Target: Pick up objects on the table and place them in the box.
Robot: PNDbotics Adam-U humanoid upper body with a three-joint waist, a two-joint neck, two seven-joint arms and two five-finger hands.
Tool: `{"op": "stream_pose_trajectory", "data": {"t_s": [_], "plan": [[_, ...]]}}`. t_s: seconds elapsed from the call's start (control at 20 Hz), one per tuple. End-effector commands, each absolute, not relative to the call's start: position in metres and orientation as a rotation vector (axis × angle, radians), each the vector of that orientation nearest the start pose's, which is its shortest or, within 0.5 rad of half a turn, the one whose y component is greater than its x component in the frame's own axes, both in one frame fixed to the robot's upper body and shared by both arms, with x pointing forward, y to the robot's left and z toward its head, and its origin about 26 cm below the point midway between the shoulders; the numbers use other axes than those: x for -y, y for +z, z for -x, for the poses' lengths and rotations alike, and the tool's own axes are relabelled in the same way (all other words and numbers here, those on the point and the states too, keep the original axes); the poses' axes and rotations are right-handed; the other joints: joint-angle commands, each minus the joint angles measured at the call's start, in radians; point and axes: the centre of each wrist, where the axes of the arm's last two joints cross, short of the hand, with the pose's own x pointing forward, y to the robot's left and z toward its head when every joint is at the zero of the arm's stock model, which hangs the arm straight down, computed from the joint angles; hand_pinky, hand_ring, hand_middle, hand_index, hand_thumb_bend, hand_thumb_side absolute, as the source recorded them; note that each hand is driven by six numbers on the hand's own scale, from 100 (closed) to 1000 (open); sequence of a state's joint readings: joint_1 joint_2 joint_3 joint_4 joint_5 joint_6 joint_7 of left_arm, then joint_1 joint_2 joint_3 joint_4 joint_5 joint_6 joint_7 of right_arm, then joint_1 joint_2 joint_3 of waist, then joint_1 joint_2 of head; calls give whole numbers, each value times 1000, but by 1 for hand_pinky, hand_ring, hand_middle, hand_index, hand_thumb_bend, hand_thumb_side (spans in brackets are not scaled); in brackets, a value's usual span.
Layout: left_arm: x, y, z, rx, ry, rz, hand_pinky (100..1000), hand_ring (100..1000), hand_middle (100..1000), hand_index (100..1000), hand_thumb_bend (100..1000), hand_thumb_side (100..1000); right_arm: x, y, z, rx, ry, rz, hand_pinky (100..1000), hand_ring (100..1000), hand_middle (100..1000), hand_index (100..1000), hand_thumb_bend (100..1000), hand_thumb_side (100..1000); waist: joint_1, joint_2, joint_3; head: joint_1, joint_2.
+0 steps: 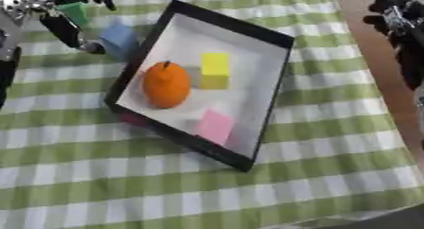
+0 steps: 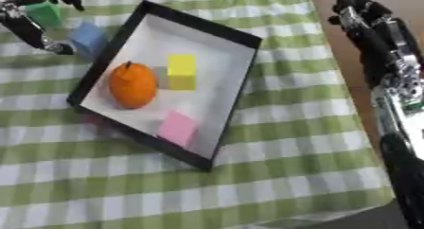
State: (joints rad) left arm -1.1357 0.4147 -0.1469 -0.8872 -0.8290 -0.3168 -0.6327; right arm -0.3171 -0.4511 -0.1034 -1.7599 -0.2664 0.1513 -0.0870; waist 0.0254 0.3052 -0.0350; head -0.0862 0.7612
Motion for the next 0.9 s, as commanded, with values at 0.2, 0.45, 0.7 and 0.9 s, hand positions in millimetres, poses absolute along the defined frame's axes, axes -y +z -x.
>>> {"op": "stream_pose_trajectory", "data": {"t_s": [0.2, 0.45, 0.7, 0.9], "plan": [[-244, 291, -492, 1435, -1770, -751, 861, 867, 829, 790, 588, 100, 329, 193, -329, 1979, 132, 204, 967, 769, 718, 734, 100, 479, 16, 3, -6, 9, -22], [-244, 291, -492, 1425, -1780, -764, 862, 869, 831, 776, 587, 100, 327, 195, -330, 1981, 144, 195, 967, 768, 717, 733, 100, 481, 22, 10, -20, 22, -34], [-245, 286, -494, 1369, -1811, -754, 863, 873, 834, 755, 554, 100, 327, 195, -330, 1980, 144, 197, 966, 766, 714, 731, 100, 483, 26, 16, -25, 27, -36], [-246, 282, -495, 1320, -1826, -735, 862, 871, 833, 753, 544, 100, 326, 195, -330, 1979, 141, 196, 966, 765, 713, 730, 100, 484, 28, 19, -27, 29, -38]]}}
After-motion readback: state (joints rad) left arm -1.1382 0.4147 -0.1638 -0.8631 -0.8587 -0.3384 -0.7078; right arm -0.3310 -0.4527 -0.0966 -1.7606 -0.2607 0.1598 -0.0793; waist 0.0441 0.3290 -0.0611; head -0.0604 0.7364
